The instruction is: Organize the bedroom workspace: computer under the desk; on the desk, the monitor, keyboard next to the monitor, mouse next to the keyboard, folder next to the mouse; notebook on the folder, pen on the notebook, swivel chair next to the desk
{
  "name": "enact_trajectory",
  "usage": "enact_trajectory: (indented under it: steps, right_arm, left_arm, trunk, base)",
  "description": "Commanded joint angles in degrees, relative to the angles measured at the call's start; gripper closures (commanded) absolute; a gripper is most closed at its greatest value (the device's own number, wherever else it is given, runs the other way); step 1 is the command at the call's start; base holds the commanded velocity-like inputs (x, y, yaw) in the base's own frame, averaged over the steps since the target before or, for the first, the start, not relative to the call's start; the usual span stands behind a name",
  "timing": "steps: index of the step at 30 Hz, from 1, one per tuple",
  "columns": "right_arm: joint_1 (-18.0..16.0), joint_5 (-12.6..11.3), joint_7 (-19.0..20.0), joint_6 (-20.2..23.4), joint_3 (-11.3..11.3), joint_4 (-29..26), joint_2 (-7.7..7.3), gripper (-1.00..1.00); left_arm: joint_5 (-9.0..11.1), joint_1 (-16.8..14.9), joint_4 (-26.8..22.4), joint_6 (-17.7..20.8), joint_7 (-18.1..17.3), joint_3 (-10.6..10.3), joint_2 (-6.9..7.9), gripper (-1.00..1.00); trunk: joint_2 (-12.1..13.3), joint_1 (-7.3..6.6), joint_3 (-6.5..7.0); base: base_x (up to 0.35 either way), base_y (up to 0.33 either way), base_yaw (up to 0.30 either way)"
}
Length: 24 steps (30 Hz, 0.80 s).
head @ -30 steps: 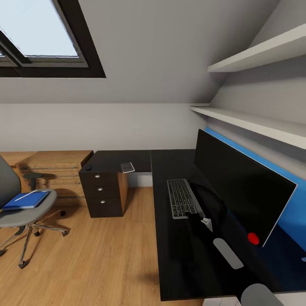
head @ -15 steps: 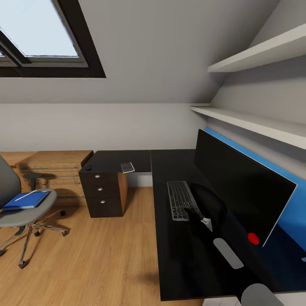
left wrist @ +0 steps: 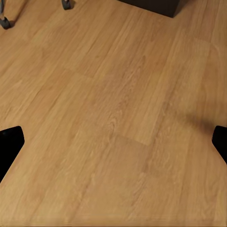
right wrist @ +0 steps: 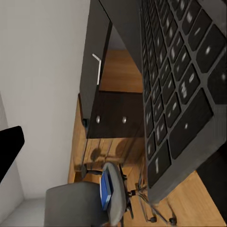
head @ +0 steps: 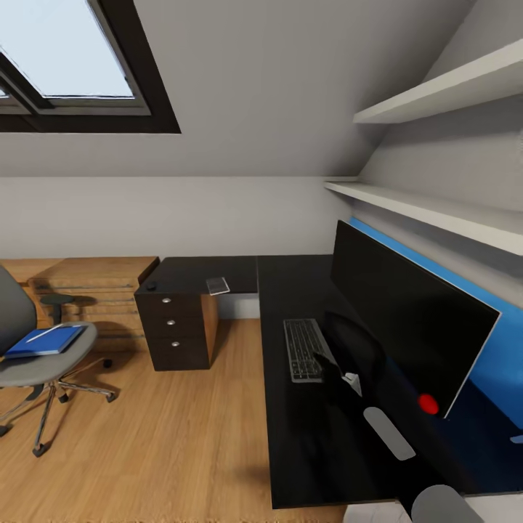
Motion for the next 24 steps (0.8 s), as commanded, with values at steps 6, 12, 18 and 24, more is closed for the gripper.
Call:
enact_trajectory:
  steps: [6,12,18,24]
  right_arm:
    - [0.0,-0.4,0.1,0.0,0.2,0.0,-0.11,-1.0]
    - [0.0,-0.4,0.1,0.0,0.2,0.0,-0.12,-1.0]
    - [0.0,-0.4,0.2,0.0,0.3,0.0,-0.12,-1.0]
    - [0.0,-0.4,0.2,0.0,0.3,0.0,-0.16,-1.0]
  left_arm:
    - [0.4,0.0,-0.1,-0.1,0.0,1.0,0.01,-1.0]
    - [0.3,0.0,-0.1,-0.1,0.0,1.9,-0.06,-1.0]
    - [0.3,0.0,-0.1,-0.1,-0.1,2.0,-0.06,-1.0]
    - [0.3,0.0,-0.1,-0.1,-0.1,2.0,-0.06,-1.0]
  trunk:
    - [0.0,-0.01,-0.06]
    - [0.0,-0.01,-0.06]
    - [0.0,-0.01,-0.06]
    - [0.0,-0.01,-0.06]
  base:
    - [-0.12,-0.095,0.0]
    - [-0.013,-0.01,0.0]
    - [-0.001,-0.001,0.0]
    - [-0.193,-0.062,0.0]
